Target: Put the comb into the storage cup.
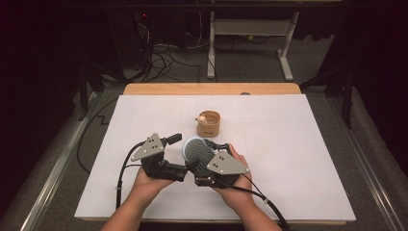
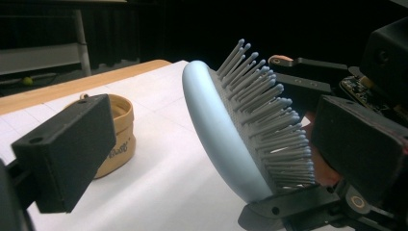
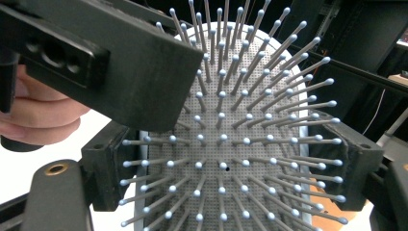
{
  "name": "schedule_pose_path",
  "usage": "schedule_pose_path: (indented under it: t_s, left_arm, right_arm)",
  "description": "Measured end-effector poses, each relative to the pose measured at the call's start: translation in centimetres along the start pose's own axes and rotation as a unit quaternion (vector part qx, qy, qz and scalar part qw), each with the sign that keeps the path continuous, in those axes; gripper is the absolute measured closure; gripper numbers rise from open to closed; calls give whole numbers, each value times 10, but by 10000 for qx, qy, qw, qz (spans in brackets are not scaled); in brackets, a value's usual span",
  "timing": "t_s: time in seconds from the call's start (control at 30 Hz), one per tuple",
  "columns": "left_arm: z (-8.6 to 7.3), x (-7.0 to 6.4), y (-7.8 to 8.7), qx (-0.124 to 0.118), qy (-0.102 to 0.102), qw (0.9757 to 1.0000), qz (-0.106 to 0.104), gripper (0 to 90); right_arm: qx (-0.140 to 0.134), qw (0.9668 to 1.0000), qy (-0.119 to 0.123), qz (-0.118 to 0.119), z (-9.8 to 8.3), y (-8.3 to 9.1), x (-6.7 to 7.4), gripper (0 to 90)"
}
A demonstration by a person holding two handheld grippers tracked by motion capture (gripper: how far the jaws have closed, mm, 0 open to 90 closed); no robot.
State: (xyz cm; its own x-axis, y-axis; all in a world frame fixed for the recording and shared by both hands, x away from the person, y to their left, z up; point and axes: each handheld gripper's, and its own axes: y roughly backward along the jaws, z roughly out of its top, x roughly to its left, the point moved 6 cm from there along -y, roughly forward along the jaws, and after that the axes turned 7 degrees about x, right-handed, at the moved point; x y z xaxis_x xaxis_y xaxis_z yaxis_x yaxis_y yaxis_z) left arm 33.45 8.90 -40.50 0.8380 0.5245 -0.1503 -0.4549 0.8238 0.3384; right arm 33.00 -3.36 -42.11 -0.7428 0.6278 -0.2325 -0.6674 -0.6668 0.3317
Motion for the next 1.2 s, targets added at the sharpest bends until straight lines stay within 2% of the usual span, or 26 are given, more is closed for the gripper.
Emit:
schedule_pose_path:
  t_s: [0.53,0.83,1.2]
  left_arm:
    - [-3,-2,-4,28,176,9995,-269,233]
    - [-3,-5,-3,-21,68,9994,-350,362]
    - [-5,-4,-4,-99,245,9988,-409,401]
  right_arm:
    - [48,10000,29,-10,-1,-3,3,207]
    - [84,10000,44,-23,-2,-4,4,207]
    - [99,9999,56,-68,-2,-4,5,207]
